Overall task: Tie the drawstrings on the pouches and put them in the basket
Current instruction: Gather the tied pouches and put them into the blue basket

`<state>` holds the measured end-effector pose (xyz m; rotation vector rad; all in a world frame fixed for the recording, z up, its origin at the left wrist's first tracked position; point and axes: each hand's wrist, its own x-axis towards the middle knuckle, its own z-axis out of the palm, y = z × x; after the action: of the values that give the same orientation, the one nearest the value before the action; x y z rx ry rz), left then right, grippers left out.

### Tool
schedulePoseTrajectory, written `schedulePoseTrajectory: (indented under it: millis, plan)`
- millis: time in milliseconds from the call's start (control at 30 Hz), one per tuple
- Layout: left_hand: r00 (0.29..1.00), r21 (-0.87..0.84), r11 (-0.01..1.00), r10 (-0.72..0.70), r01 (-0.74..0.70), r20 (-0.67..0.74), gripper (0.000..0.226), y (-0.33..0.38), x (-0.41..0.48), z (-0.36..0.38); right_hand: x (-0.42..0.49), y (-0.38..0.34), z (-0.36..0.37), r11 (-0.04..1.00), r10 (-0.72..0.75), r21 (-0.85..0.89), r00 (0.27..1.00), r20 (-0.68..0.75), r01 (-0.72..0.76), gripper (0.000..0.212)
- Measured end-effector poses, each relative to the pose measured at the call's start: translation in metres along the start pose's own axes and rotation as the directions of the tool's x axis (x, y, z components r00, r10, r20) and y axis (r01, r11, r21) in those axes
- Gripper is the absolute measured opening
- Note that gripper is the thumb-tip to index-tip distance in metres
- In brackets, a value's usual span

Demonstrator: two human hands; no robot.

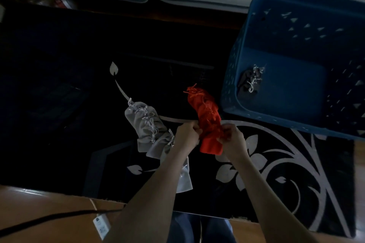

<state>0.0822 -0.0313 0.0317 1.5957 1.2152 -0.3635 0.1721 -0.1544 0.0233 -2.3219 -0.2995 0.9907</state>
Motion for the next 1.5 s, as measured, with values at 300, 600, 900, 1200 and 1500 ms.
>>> schedulePoseTrajectory:
  millis: [300, 600, 900, 1200, 1500]
  plan:
    - [0.990, -0.202, 0.978, 0.018, -0.047, -0.142, 0.015, -0.002, -0.014, 0.008, -0.021, -0.009, -0.021, 0.946, -0.012, 0.323, 1.000, -0.028, 0.020, 0.027]
    - [0.991, -0.093, 0.988, 0.114, -0.120, -0.069, 0.014, -0.008, -0.020, 0.008, -0.011, -0.018, -0.033, 0.873, -0.101, 0.487, 0.973, 0.207, -0.013, 0.019]
    - [0.997, -0.317, 0.945, 0.075, -0.073, -0.005, 0.017, -0.010, -0.022, 0.005, 0.011, -0.004, -0.007, 0.990, -0.137, 0.060, 0.982, 0.132, 0.130, 0.031]
    - [0.993, -0.508, 0.859, 0.110, -0.068, 0.053, 0.057, -0.006, -0.021, 0.025, 0.002, -0.006, 0.000, 0.989, -0.140, 0.046, 0.990, -0.020, 0.141, 0.026]
    - [0.998, -0.603, 0.797, 0.012, 0.029, 0.063, 0.013, -0.009, -0.008, 0.028, -0.006, 0.006, -0.004, 0.945, -0.303, 0.115, 0.951, -0.053, 0.308, 0.032]
